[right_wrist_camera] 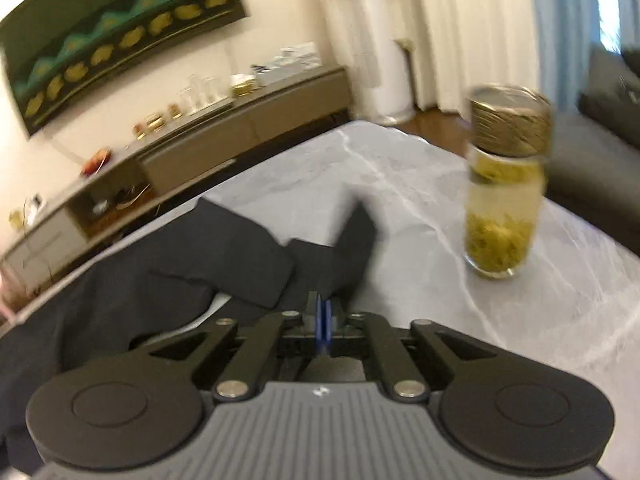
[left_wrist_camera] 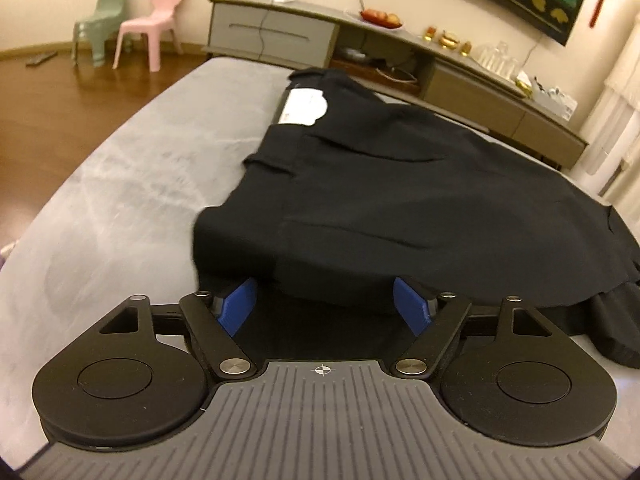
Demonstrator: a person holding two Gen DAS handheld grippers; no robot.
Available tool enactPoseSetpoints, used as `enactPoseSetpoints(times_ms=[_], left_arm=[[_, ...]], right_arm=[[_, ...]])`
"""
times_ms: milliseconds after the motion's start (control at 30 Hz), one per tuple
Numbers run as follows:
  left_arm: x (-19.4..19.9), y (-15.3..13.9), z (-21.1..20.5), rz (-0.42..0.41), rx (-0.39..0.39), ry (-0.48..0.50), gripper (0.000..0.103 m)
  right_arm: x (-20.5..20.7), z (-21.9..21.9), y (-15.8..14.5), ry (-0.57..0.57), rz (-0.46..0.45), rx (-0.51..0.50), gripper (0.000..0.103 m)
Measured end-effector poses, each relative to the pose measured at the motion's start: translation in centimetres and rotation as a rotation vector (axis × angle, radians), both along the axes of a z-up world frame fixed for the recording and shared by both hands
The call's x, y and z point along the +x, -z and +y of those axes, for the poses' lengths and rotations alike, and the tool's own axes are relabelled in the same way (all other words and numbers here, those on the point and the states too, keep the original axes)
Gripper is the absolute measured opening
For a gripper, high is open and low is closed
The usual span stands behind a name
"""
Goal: Fold clothes
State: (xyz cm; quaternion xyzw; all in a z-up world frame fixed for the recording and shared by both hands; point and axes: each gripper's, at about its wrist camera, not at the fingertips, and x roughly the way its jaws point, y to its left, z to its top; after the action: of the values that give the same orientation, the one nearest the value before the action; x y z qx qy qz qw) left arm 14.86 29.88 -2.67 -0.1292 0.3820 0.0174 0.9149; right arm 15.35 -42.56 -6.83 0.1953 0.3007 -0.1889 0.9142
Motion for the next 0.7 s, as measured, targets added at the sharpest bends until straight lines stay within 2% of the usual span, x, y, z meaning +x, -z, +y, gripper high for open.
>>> enactPoseSetpoints(times_ms=[33, 100, 167, 233, 267, 300, 333, 367, 400, 433, 500, 533, 600, 633, 700], left_arm=[[0.3, 0.0, -0.2, -0.004, 0.008, 0.009, 0.058], [1.0, 0.0, -0.5, -0.002, 0.022, 0.024, 0.016], [1.7, 0.2, -0.6, 0.008, 0.033, 0.034, 0.000], [2.1, -0.3, -0.5, -0.016, 0.022, 0.047, 0.000], [2.2, -0.6, -0.3, -0.031, 0.012, 0.051, 0.000], [1.5, -2.4, 1.0, -0.106, -0.090, 0.023, 0.000], [0.8, -4.2, 2.3, -0.184, -0.195, -0.006, 0.000], [-0.8, -6.5, 4.2, -0.310, -0.336, -0.040, 0.000], [-2.6, -8.6, 6.1, -0.448, -0.435, -0.070, 0.000], [-3.6, -10.1, 7.3, -0.535, -0.452, -0.116, 0.000], [-1.7, -10.5, 8.3, -0.485, -0.380, -0.155, 0.000], [0.5, -8.7, 8.0, -0.384, -0.357, -0.128, 0.000], [4.0, -3.6, 6.5, -0.151, -0.319, -0.102, 0.000], [5.7, -1.2, 5.8, -0.040, -0.298, -0.087, 0.000], [6.1, -1.0, 4.2, -0.022, -0.202, -0.020, 0.000]], right_arm=[[0.3, 0.7, 0.0, -0.017, 0.006, -0.025, 0.009], [0.9, 2.2, -0.1, -0.052, 0.019, -0.074, 0.009], [1.2, 4.0, 0.0, -0.089, 0.049, -0.128, 0.009], [1.7, 5.0, 0.3, -0.111, 0.080, -0.175, 0.006], [1.7, 5.1, 0.3, -0.110, 0.081, -0.174, 0.001], [1.6, 5.0, 0.2, -0.104, 0.072, -0.171, 0.001], [1.1, 4.6, -0.6, -0.071, 0.011, -0.157, 0.001], [0.3, 4.0, -1.8, -0.044, -0.071, -0.137, 0.001], [-1.0, 3.1, -3.1, -0.017, -0.177, -0.109, 0.001], [-1.9, 2.4, -4.1, 0.011, -0.259, -0.091, 0.001], [-1.0, 2.0, -3.6, 0.072, -0.189, -0.156, 0.001], [-0.3, 1.9, -3.2, 0.095, -0.140, -0.186, 0.001], [2.6, 2.5, -0.3, 0.074, 0.072, -0.216, 0.003], [3.5, 3.0, 1.0, 0.056, 0.148, -0.216, 0.004], [4.3, 4.3, 1.7, 0.005, 0.202, -0.227, 0.016]])
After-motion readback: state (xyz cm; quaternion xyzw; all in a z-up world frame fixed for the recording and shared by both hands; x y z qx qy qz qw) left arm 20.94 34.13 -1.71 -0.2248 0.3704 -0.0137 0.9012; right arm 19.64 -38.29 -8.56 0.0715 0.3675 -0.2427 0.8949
